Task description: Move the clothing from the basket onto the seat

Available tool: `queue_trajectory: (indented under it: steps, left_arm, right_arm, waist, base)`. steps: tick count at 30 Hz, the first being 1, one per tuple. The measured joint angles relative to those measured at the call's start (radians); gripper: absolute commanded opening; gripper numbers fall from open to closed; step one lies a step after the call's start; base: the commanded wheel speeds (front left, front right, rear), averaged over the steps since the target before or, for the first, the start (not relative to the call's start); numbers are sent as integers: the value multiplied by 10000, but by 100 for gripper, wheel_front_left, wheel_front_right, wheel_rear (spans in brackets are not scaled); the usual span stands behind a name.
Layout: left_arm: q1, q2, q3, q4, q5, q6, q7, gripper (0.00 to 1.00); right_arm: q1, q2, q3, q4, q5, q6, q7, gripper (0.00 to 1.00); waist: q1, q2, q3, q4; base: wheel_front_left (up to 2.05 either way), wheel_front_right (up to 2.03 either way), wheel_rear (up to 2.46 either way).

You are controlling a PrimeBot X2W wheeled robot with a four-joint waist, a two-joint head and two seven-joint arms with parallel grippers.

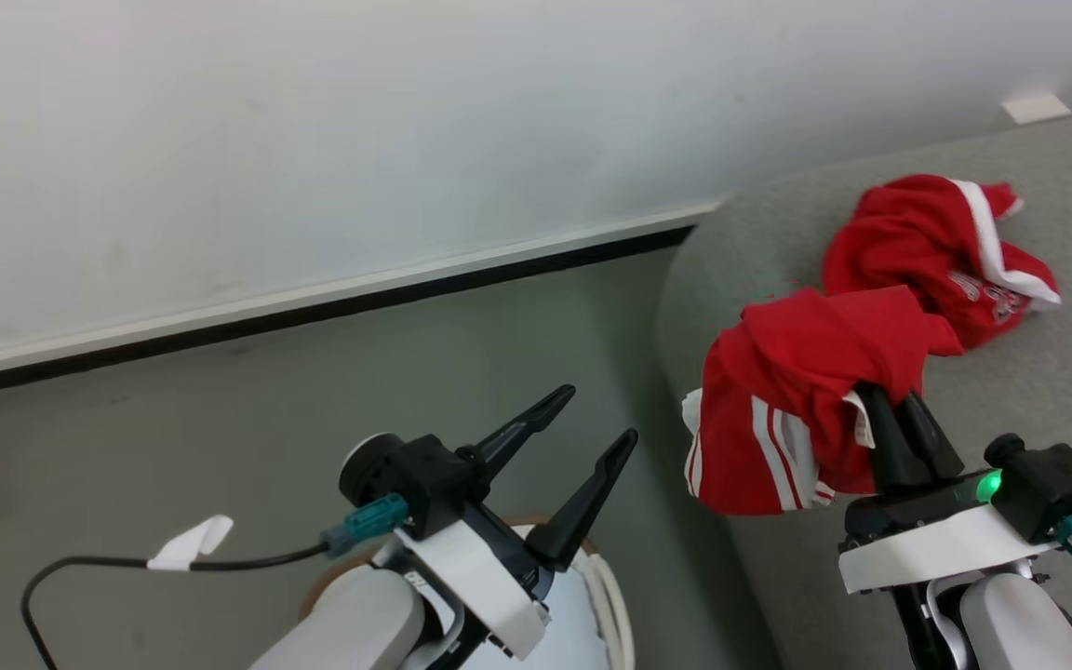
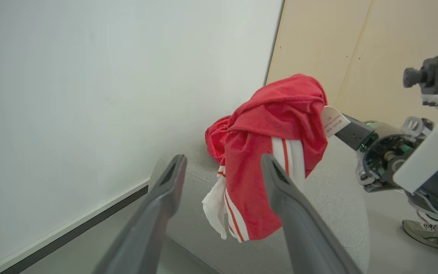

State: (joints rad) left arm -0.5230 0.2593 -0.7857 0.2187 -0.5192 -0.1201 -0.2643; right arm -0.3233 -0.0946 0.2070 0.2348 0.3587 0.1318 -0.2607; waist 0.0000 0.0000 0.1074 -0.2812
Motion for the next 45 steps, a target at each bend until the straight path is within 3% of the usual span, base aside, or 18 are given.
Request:
queue_trajectory:
  steps: [8, 16, 21, 31, 45]
  left_arm:
    - [59, 50, 144, -98, 311, -38, 0, 100]
    - [180, 13, 221, -56, 583, -73, 0, 100]
    - [184, 6, 194, -19, 608, -88, 0, 100]
    - [105, 341, 263, -224, 604, -113, 0, 100]
    - [-409, 1532, 485, -1080, 545, -113, 165, 100]
  right_arm:
    - [285, 209, -215, -464, -134, 0, -2, 0]
    - [383, 288, -293, -631, -144, 0, -2, 0]
    - [183, 186, -382, -619, -199, 0, 0, 0]
    - [-1254, -786, -1599, -318, -36, 0, -2, 0]
    - [-3382, -2374, -3473, 1463, 130, 0, 621, 0]
  waist:
    - [0, 0, 393, -1117]
    - [0, 0, 601, -1639]
    - [0, 0, 739, -1638]
    - [0, 0, 1409, -1304]
    - [1, 0, 3390, -594]
  base:
    - [0, 0, 0]
    - [0, 0, 0]
    - [0, 0, 0]
    - [0, 0, 0]
    - [0, 0, 0]
